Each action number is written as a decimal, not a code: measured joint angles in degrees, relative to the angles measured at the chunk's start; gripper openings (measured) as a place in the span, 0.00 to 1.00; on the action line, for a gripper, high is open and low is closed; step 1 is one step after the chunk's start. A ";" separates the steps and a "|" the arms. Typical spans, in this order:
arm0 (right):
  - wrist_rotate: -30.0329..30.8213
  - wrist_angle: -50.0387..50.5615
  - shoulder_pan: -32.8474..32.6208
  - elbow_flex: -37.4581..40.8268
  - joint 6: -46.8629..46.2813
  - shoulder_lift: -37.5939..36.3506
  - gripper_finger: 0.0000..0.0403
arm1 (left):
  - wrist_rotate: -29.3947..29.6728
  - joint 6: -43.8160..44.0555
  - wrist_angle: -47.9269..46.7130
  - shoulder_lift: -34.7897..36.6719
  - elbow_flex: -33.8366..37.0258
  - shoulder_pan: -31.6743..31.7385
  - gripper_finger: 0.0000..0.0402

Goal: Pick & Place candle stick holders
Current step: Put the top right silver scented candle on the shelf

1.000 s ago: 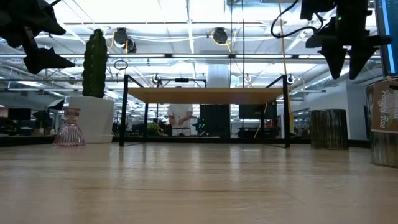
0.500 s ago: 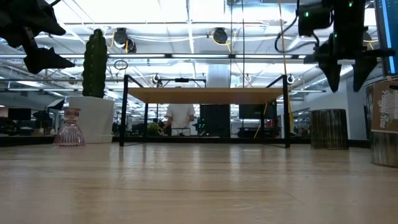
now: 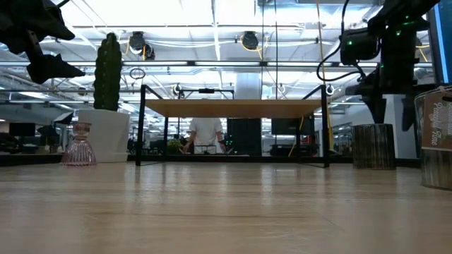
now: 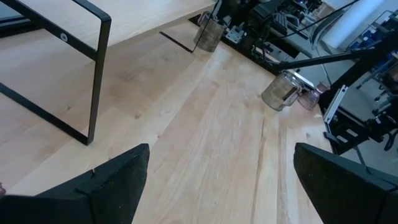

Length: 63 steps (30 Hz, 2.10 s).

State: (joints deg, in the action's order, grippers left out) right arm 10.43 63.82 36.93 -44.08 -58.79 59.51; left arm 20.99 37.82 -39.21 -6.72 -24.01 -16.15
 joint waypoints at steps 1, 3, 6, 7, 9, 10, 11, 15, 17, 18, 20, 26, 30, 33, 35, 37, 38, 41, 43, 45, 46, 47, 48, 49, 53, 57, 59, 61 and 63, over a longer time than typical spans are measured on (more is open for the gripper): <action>0.00 -0.37 0.39 0.09 0.31 0.02 0.58 | 0.00 0.00 0.01 -0.02 0.00 0.01 0.98; -0.02 -1.10 1.28 0.14 1.02 0.03 0.57 | 0.00 0.00 0.01 -0.01 0.00 0.01 0.98; -0.10 -1.27 2.39 0.21 1.28 0.09 0.54 | 0.00 0.00 0.01 -0.01 0.00 0.01 0.98; -0.19 -1.26 2.66 0.30 1.46 0.07 0.53 | 0.00 0.00 0.01 -0.02 0.00 0.01 0.98; -0.32 -1.26 2.94 0.84 1.59 0.07 0.51 | 0.00 0.00 0.01 0.00 0.00 0.01 0.98; -0.52 -1.26 2.98 1.21 1.58 0.07 0.50 | 0.00 0.01 0.01 -0.01 0.00 0.01 0.98; -0.81 -1.25 3.02 1.61 1.58 0.09 0.49 | 0.00 0.06 0.01 -0.01 0.00 0.01 0.98; -1.49 -1.08 3.03 2.91 1.18 0.11 0.47 | 0.00 0.22 0.01 -0.01 0.00 -0.01 0.98; -1.48 -1.07 3.03 3.15 1.12 0.11 0.46 | 0.00 0.22 0.02 -0.02 0.00 0.01 0.98; -1.48 -1.03 3.03 3.15 1.03 0.11 0.46 | 0.00 0.20 0.02 0.00 0.00 0.01 0.98; -1.58 -1.07 3.03 3.15 1.01 0.11 0.45 | 0.00 0.17 0.03 0.00 0.00 0.01 0.98; -1.84 -1.30 3.03 3.20 1.27 0.02 0.43 | 0.02 0.20 0.03 0.00 0.00 0.01 0.98; -2.86 -1.32 3.02 3.20 1.41 0.02 0.40 | 0.02 0.20 0.03 -0.01 0.00 0.00 0.98; -3.04 -1.55 3.01 3.22 1.33 0.04 0.37 | 0.02 0.17 0.03 0.00 0.00 0.01 0.98; -2.97 -1.75 3.01 3.22 1.36 0.04 0.35 | 0.02 0.17 0.03 -0.01 0.00 0.00 0.98; -2.98 -2.08 3.01 3.22 1.40 0.04 0.34 | 0.04 0.17 0.03 -0.02 0.00 0.00 0.98; -2.99 -2.20 3.01 3.22 1.41 0.04 0.33 | 0.03 0.17 0.03 0.00 0.00 0.01 0.98; -2.97 -2.35 3.01 3.26 1.42 0.04 0.32 | 0.04 0.17 0.04 -0.02 0.00 0.01 0.98; -3.11 -2.68 3.01 3.97 1.40 0.04 0.31 | 0.04 0.17 0.03 0.00 0.00 0.00 0.98; -3.85 -3.69 3.01 5.69 1.40 0.04 0.30 | 0.04 0.17 0.06 0.00 0.00 0.01 0.98; -4.66 -4.70 3.01 6.82 1.38 0.04 0.30 | 0.04 0.17 0.06 0.00 0.00 0.01 0.98; -5.39 -6.15 3.01 7.87 1.39 -0.01 0.30 | 0.04 0.17 0.06 0.00 0.00 0.01 0.98; -5.69 -7.87 3.02 8.86 1.31 -0.19 0.29 | 0.04 0.17 0.08 0.00 0.00 0.00 0.98; -5.82 -9.06 3.03 9.53 1.15 -0.27 0.28 | 0.04 0.17 0.25 0.00 0.00 -0.01 0.98; -6.18 -10.72 3.03 10.12 1.18 -0.50 0.25 | 0.04 0.17 1.52 0.00 0.00 0.01 0.98; -6.01 -10.98 3.01 10.69 1.02 -2.33 0.22 | 0.07 -0.22 3.79 0.00 0.00 0.01 0.98; -5.98 -10.39 3.02 10.83 1.01 -3.19 0.21 | 0.07 -0.20 4.02 0.00 0.00 0.01 0.98; -5.82 -9.48 3.23 10.96 1.01 -3.86 0.20 | 0.07 -0.20 4.32 0.00 0.00 -0.01 0.98; -5.58 -8.45 3.25 10.96 1.00 -4.03 0.19 | 0.07 -0.18 4.78 0.00 0.00 0.00 0.98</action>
State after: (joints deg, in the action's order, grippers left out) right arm 4.85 55.38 40.18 -33.12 -57.79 55.47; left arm 21.06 37.64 -34.43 -6.72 -24.01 -16.16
